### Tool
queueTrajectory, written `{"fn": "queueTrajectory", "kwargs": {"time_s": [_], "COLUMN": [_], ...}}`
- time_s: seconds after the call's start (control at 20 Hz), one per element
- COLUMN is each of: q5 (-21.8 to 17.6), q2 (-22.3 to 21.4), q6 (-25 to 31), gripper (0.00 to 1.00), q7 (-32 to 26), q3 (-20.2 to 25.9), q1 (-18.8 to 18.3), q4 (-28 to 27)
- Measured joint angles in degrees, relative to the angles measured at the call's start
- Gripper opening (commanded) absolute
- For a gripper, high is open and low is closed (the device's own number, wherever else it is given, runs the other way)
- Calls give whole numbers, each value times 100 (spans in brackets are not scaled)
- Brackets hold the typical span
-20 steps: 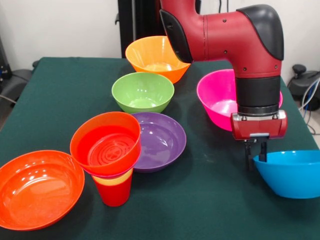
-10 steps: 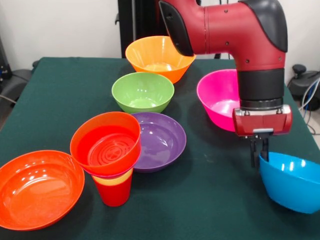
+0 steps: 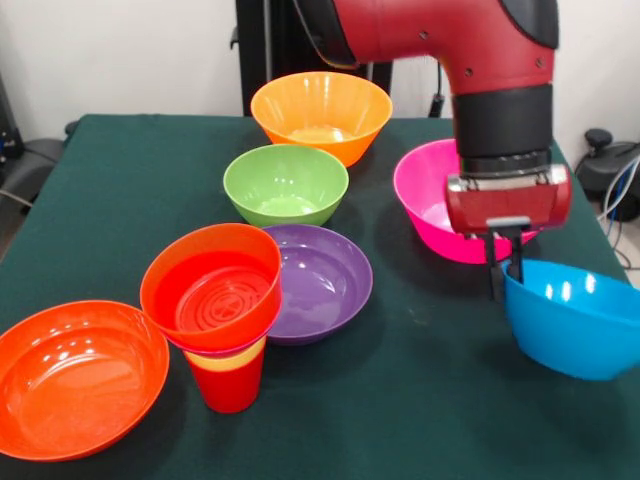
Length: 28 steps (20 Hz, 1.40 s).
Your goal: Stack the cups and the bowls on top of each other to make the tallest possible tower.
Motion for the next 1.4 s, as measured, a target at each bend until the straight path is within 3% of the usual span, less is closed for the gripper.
{"fn": "queueTrajectory", "kwargs": {"time_s": [0.7,1.4], "q5": [222,544], "q2": [-925,-1743], "q6": [1142,2411], "gripper": [0,0], "q7": [0,0], "q3": [1170,1912], "q1": [-1248,-1594], "q4": [828,1060]}}
